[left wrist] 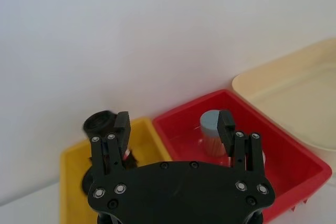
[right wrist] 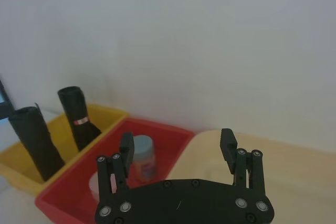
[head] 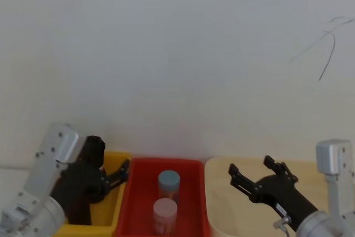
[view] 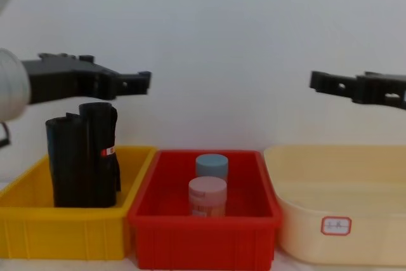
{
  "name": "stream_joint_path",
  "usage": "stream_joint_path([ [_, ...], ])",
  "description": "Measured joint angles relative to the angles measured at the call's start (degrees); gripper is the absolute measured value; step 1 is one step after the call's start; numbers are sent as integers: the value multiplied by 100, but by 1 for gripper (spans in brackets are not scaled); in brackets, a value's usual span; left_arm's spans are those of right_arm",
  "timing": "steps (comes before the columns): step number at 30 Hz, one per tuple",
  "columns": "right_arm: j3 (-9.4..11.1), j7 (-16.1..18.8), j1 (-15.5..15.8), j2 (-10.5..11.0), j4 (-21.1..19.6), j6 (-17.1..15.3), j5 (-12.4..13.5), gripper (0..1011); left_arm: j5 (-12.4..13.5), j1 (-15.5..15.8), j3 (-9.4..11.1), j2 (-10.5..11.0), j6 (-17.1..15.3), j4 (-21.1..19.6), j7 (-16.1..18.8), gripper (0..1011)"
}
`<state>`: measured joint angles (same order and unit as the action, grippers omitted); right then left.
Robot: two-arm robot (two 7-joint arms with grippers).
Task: Pick up the garbage bag with the one hand and transfer it to the other hand.
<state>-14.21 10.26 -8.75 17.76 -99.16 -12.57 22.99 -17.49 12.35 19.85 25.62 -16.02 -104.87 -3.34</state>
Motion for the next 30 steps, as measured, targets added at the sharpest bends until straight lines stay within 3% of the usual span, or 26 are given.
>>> stream_joint_path([
  [7,-167,30,-393,-95,135,-413,82,1000,-334,-135,-454,278,-562,-286,-174,1001],
  [13,-361,-4,-675,-173,317,-692,27,1000,-596,-311,-843,505,-856,-328,-377,1001],
  [22,-624,-128,-953,-330,719,-914,-174,1000,-860,-516,-1241,725,-964,-79,-672,1001],
  [30,-774,-236,-1076,-464,990,-970,-322,1000,-897,-599,-1361,838,-755,119,-912,1001],
])
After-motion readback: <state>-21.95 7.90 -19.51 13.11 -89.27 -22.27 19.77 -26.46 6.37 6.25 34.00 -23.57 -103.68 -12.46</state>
